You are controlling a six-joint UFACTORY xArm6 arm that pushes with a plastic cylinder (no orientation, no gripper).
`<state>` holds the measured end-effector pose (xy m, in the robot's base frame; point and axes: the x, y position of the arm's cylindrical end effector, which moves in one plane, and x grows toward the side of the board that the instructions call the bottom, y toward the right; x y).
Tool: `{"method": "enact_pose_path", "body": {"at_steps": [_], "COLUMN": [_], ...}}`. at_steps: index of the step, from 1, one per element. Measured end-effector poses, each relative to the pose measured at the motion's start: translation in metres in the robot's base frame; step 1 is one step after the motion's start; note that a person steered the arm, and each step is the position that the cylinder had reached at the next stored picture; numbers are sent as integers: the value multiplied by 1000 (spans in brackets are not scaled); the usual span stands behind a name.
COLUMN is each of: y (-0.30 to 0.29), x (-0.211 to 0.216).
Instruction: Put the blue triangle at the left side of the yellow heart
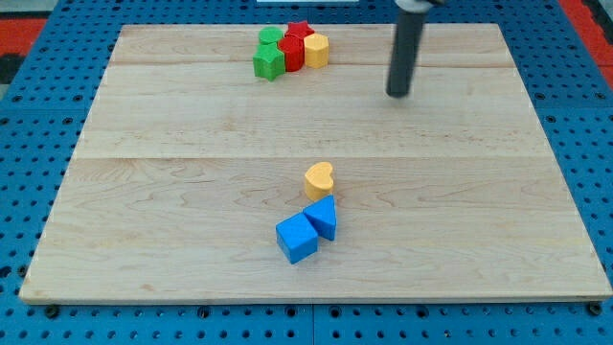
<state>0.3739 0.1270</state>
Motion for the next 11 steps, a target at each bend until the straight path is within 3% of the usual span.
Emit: {"method": "enact_pose_path", "body": {"at_steps": [1,2,3,5,11], "y": [-8,-29,-63,-204,-253], "x": [101,157,174,143,140]}}
